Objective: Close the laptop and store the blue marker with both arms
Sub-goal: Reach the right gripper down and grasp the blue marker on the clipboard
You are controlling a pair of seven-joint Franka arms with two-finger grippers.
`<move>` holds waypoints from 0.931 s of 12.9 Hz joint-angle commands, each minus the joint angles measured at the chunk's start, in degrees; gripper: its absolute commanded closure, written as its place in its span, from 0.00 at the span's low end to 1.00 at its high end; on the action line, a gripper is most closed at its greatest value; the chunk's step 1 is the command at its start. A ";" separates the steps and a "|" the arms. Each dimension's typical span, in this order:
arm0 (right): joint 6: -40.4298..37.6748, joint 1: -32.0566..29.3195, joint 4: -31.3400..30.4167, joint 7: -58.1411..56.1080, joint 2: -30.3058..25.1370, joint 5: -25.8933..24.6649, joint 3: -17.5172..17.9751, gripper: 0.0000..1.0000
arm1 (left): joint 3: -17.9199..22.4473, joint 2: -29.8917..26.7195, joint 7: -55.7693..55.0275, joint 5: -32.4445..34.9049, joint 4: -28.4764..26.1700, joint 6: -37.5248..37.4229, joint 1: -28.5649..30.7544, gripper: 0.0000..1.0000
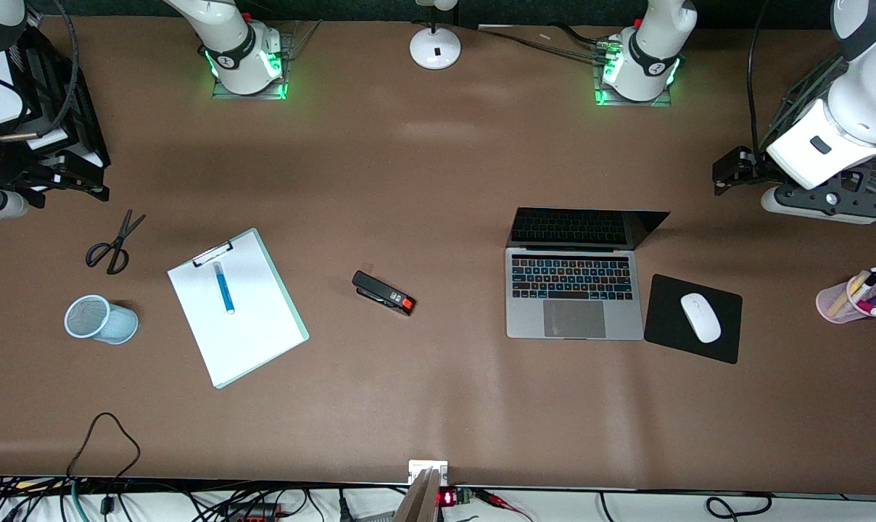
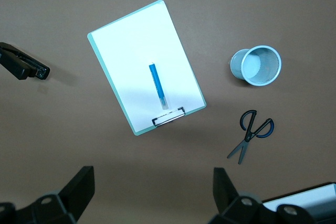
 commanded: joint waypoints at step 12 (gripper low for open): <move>15.06 -0.68 -1.22 -7.40 15.18 1.57 0.21 0.00 | 0.41 7.16 0.77 -3.36 8.08 -0.79 1.00 0.00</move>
